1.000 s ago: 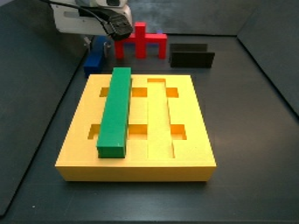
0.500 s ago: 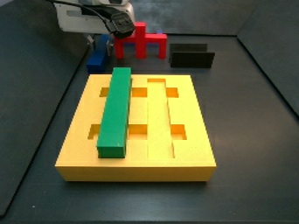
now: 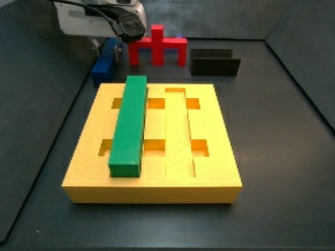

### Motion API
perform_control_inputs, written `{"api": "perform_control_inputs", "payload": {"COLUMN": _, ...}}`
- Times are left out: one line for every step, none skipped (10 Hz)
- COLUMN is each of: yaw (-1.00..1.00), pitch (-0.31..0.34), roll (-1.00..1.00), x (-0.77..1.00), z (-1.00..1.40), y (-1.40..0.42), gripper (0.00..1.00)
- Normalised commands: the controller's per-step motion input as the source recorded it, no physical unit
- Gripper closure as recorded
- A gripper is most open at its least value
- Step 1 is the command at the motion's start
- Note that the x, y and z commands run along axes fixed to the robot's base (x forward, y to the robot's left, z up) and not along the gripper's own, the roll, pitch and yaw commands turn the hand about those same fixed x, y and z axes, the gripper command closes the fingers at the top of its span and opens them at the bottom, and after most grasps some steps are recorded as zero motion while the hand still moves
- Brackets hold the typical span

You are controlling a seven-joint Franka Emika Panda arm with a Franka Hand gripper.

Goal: Pick up the blue object. Move up. Move to above the board. Insert the blue object.
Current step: Pick up the blue object, then move up, then move to above the board.

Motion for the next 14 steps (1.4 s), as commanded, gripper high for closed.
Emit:
{"api": "perform_control_inputs", "payload": {"yaw": 0.0, "pitch": 0.0, "roll": 0.0, "x": 0.0, "z": 0.0, "y": 0.0, "gripper": 1.0}}
{"api": "perform_control_inputs", "payload": {"yaw": 0.0, "pitch": 0.0, "roll": 0.0, "x": 0.0, "z": 0.0, "y": 0.0, "gripper": 1.0}}
{"api": "perform_control_inputs", "payload": {"yaw": 0.0, "pitch": 0.0, "roll": 0.0, "x": 0.0, "z": 0.83, "y": 0.0, "gripper": 1.0}}
{"api": "perform_control_inputs", "payload": {"yaw": 0.03, "pitch": 0.038, "roll": -0.01, "x": -0.07, "z": 0.78, "y": -0.02, "gripper": 1.0}}
{"api": "perform_control_inputs", "payload": {"yaw": 0.03, "pitch": 0.072, "roll": -0.02, "x": -0.1, "z": 0.63, "y": -0.03, "gripper": 1.0}}
{"api": "perform_control_inputs", "payload": {"yaw": 0.02, "pitch": 0.039, "roll": -0.04, "x": -0.03, "z": 0.28, "y": -0.02, "gripper": 1.0}}
{"api": "perform_control_inputs", "payload": {"yaw": 0.0, "pitch": 0.0, "roll": 0.0, "x": 0.0, "z": 1.4, "y": 0.0, "gripper": 1.0}}
{"api": "perform_control_inputs", "payload": {"yaw": 0.0, "pitch": 0.023, "roll": -0.01, "x": -0.02, "z": 1.4, "y": 0.0, "gripper": 1.0}}
{"api": "perform_control_inputs", "payload": {"yaw": 0.0, "pitch": 0.025, "roll": -0.03, "x": -0.05, "z": 1.4, "y": -0.01, "gripper": 1.0}}
{"api": "perform_control_inputs", "payload": {"yaw": 0.0, "pitch": 0.006, "roll": -0.05, "x": -0.05, "z": 1.4, "y": -0.01, "gripper": 1.0}}
{"api": "perform_control_inputs", "payload": {"yaw": 0.0, "pitch": 0.036, "roll": -0.08, "x": 0.02, "z": 1.4, "y": 0.0, "gripper": 1.0}}
{"api": "perform_control_inputs", "payload": {"yaw": -0.01, "pitch": 0.064, "roll": -0.08, "x": 0.04, "z": 1.4, "y": 0.0, "gripper": 1.0}}
{"api": "perform_control_inputs", "payload": {"yaw": -0.01, "pitch": 0.076, "roll": -0.08, "x": -0.01, "z": 1.4, "y": -0.01, "gripper": 1.0}}
{"api": "perform_control_inputs", "payload": {"yaw": -0.01, "pitch": 0.036, "roll": -0.07, "x": -0.01, "z": 0.67, "y": 0.0, "gripper": 1.0}}
